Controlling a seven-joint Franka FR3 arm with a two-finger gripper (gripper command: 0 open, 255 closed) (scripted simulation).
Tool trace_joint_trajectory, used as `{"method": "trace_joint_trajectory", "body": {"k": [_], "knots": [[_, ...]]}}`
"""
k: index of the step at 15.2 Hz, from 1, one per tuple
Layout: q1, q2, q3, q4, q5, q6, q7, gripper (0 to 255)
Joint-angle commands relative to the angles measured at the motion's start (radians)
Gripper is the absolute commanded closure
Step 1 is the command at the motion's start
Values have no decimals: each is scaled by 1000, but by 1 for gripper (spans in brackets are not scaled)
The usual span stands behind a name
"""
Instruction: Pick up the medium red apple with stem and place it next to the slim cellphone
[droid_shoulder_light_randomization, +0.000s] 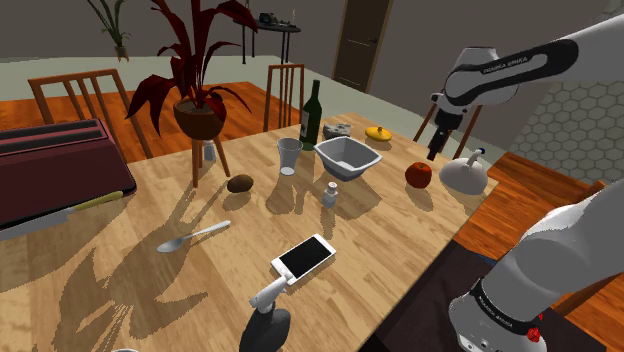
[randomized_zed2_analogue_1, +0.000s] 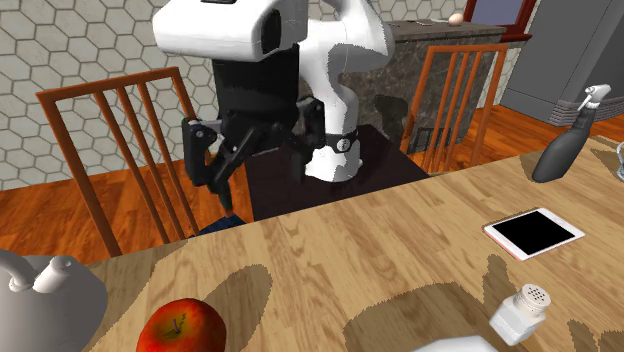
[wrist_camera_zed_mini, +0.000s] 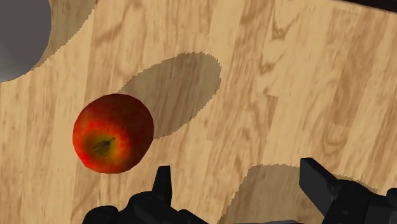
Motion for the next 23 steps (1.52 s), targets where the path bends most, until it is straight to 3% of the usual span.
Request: {"method": "trace_joint_trajectory", "body": {"k": [1,5,10,18,23], "knots": [[1,76,-32,37,16,48,-54,0],[-4,226,-88,115,77,132,-175,0],[-40,427,-116,242,203,206,-343,0],[-67,522,-98,233,271,299,-395,0],[-67,521,-98,233,270,299,-395,0]]}}
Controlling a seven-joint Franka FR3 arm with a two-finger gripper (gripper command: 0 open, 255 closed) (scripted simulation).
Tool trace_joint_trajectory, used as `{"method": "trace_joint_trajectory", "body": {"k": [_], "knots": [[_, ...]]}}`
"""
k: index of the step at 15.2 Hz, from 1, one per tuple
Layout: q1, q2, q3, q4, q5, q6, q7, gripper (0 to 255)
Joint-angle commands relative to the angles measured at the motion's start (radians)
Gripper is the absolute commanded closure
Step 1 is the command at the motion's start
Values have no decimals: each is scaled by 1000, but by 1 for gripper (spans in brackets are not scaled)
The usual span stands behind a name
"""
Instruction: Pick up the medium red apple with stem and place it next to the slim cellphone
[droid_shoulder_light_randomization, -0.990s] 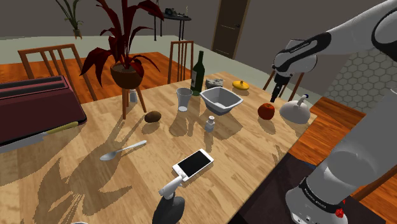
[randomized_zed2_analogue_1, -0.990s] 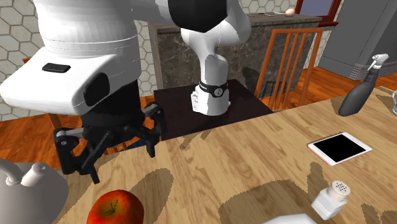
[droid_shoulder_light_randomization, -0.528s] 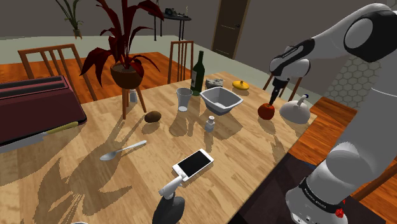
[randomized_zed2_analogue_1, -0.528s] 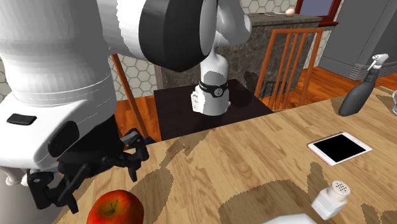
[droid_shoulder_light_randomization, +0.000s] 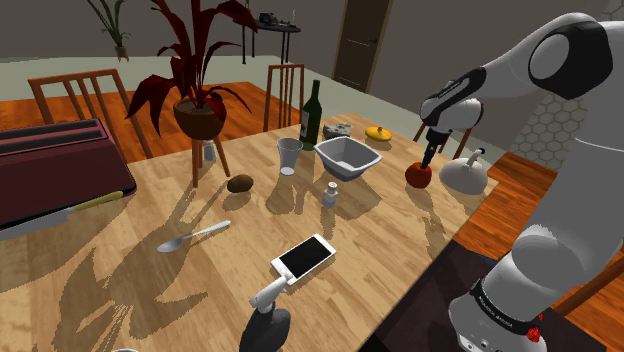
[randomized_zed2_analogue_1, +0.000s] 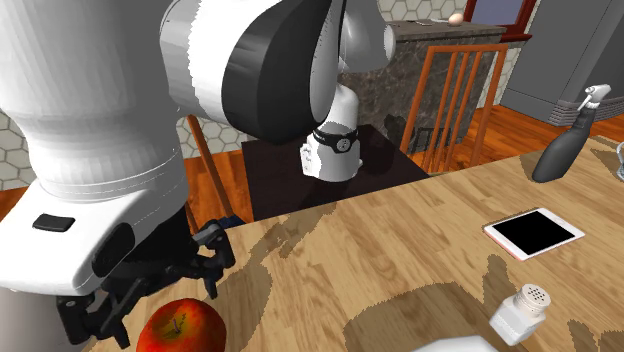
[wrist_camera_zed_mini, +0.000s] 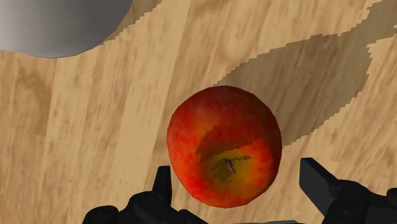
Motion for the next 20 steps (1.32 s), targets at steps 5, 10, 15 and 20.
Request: {"method": "trace_joint_trajectory", "body": {"k": [5,10,15,20], "knots": [[0,0,0,0,0,1,0,255],[0,0,0,-1,0,1,0,255],[5,-20,-5,6,-14,-23,9,255],[14,-66,-16,26,-48,-84,29,255]]}}
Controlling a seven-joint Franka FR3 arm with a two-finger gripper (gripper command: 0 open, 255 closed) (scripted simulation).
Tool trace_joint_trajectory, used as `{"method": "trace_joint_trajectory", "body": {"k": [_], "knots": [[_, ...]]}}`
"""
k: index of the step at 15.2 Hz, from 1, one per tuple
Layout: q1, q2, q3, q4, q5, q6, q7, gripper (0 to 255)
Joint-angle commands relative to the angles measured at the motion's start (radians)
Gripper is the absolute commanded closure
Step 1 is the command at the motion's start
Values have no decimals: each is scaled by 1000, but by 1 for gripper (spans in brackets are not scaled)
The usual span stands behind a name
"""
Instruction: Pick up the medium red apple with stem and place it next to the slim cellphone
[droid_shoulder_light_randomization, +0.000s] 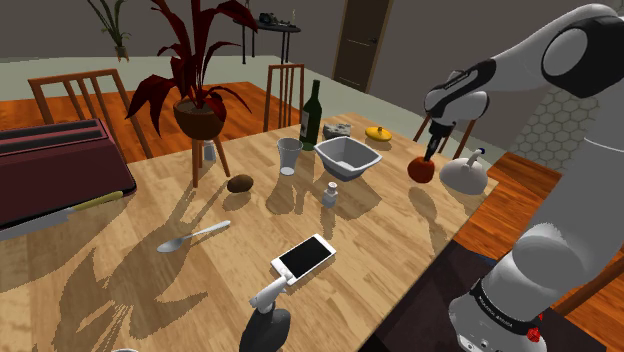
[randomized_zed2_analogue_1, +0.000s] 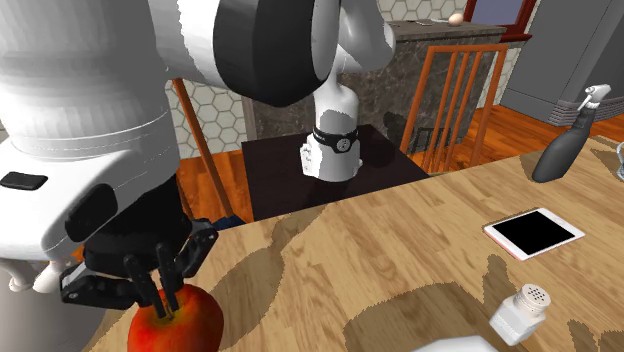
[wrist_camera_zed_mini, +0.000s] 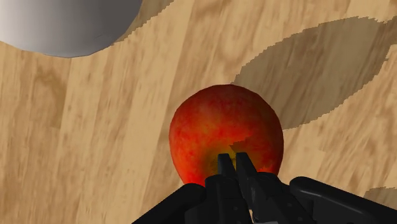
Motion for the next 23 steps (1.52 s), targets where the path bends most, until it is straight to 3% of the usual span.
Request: {"method": "trace_joint_trajectory", "body": {"k": [1,23], "knots": [[2,-19,-4,10,-13,-27,6,255],[21,-160,-10,169,-98,-309,52,255]]}}
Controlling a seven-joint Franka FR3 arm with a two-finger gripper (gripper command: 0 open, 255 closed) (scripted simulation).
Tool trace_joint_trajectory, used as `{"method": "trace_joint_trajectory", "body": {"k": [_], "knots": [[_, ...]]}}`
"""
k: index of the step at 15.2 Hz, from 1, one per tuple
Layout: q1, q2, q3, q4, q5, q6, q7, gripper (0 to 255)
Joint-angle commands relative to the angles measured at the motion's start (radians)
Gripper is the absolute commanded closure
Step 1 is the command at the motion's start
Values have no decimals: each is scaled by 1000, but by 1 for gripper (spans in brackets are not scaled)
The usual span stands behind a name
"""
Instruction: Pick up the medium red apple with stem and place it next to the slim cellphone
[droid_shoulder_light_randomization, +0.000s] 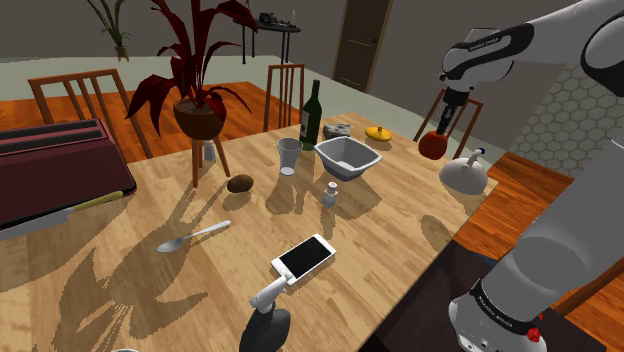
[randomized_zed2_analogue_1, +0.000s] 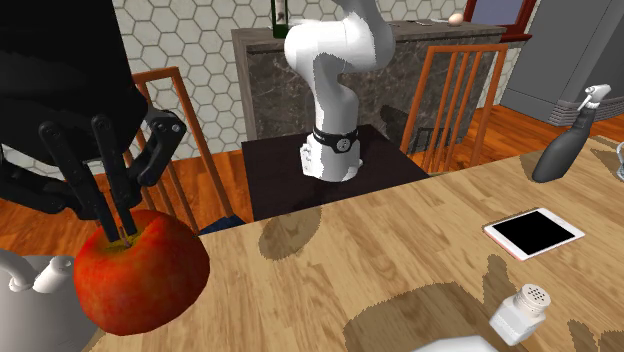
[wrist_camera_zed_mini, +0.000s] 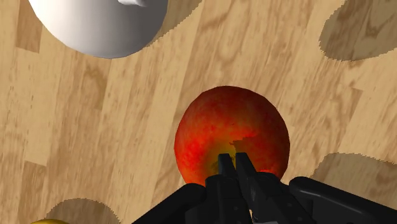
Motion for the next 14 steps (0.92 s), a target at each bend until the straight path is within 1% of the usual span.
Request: {"method": "trace_joint_trajectory", "body": {"k": [1,4,9,14], "knots": [[1,-12,1,15,-7,-26,3,255],[2,-20,2,37,-10,-55,4,255],[54,-154,69,-98,-85,-51,157,255],[92,-261,152,-204,-124,-61,300,255]]}}
